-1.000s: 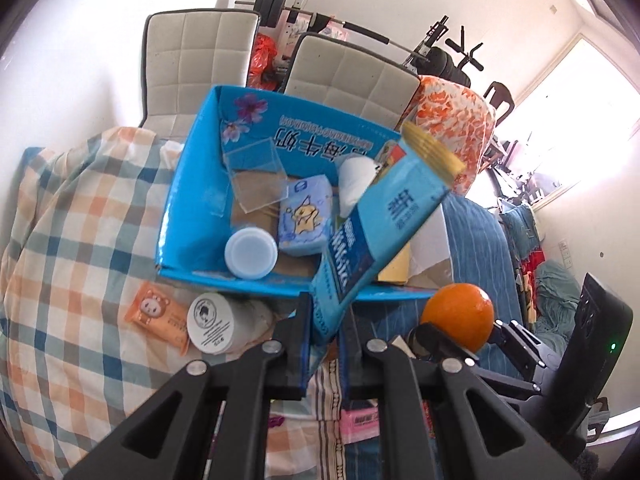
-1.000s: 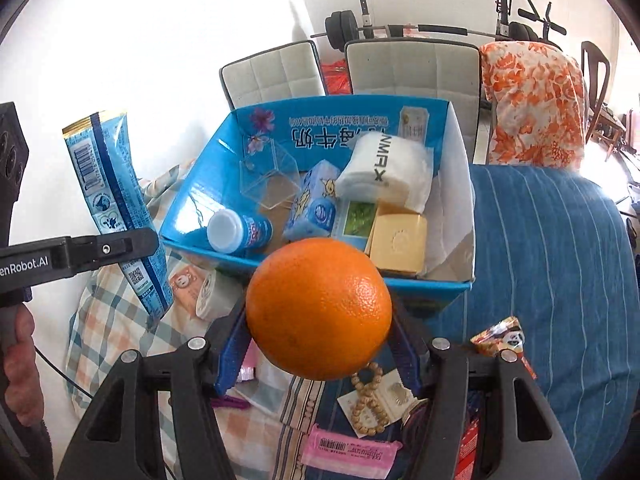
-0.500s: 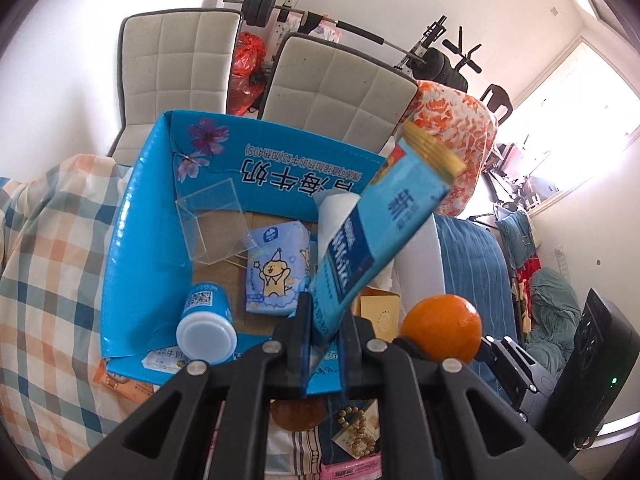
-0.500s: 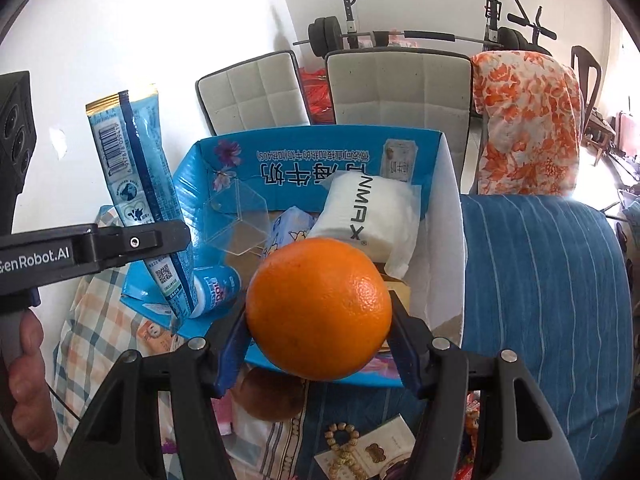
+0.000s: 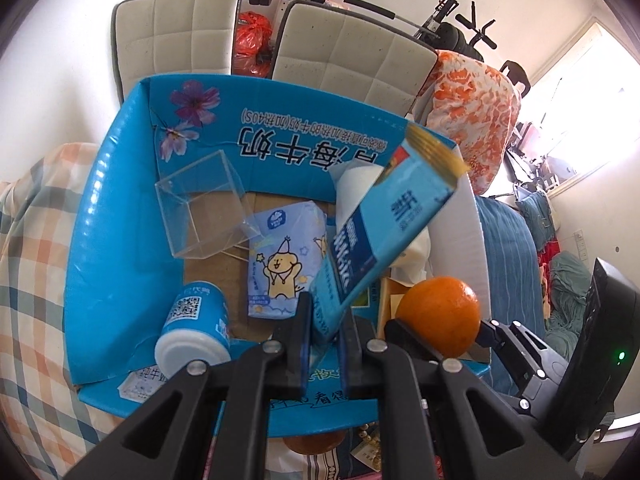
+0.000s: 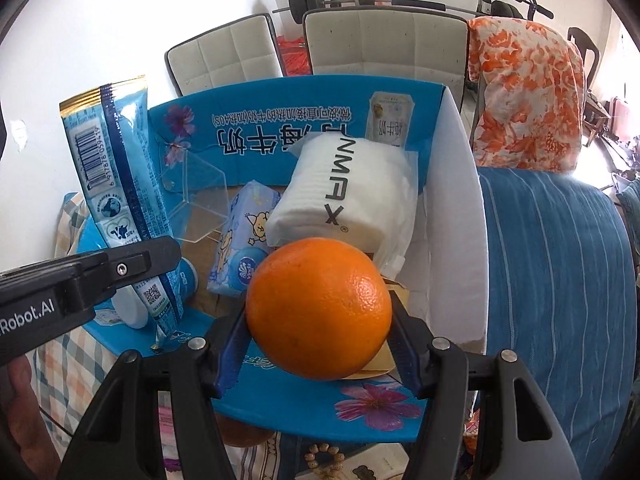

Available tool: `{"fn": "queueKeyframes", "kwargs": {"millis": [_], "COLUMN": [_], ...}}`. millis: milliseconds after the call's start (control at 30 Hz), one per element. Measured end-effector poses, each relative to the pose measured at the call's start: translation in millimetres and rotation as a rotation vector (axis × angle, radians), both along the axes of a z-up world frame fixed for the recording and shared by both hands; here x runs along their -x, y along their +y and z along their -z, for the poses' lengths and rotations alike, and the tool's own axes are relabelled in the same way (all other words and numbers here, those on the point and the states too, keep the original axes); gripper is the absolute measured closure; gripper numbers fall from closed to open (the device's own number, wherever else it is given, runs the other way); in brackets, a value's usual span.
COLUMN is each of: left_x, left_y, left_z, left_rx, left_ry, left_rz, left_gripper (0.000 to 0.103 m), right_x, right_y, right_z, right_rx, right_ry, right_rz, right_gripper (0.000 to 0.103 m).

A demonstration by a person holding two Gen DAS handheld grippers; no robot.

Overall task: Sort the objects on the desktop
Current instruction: 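Lower the toothpaste tube and orange into the blue milk box, open both tools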

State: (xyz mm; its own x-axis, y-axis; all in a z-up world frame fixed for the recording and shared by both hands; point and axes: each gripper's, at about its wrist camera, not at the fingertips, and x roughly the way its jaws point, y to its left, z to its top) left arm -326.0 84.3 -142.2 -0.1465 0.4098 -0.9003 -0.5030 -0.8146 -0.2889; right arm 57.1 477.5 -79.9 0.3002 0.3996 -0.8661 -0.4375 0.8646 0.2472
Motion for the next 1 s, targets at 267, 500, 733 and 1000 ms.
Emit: {"fn": "queueKeyframes", "kwargs": {"millis": [267, 500, 733, 1000], "left_x": [9.2, 15.4, 16.8, 15.0], "left_y": [1.3, 2.4, 7.9, 13.2], "left_z": [18.8, 35.8, 49.2, 55.5], "left_rx": [0.026, 0.057, 0.087, 0.107], "left_ry": [-0.017, -0.029, -0.036, -0.04], "left_rz": [-0.008, -0.008, 0.008, 0.014], "left_gripper": [0.093, 0.092, 0.092, 0.091], "right_x": [-2.9, -6.6, -5.1, -6.9], "right_y": [10.4, 19.8, 25.8, 29.2], "right_z": [14.2, 25.0, 34.0, 46.4], "right_rx": [0.061, 0.103, 0.124, 0.151], "right_ry": [0.007, 0.024, 0.039, 0.074], "right_rz": [-0.058, -0.253, -0.278, -0.299], "right_gripper": [0.039, 0.039, 0.039, 0.039]}}
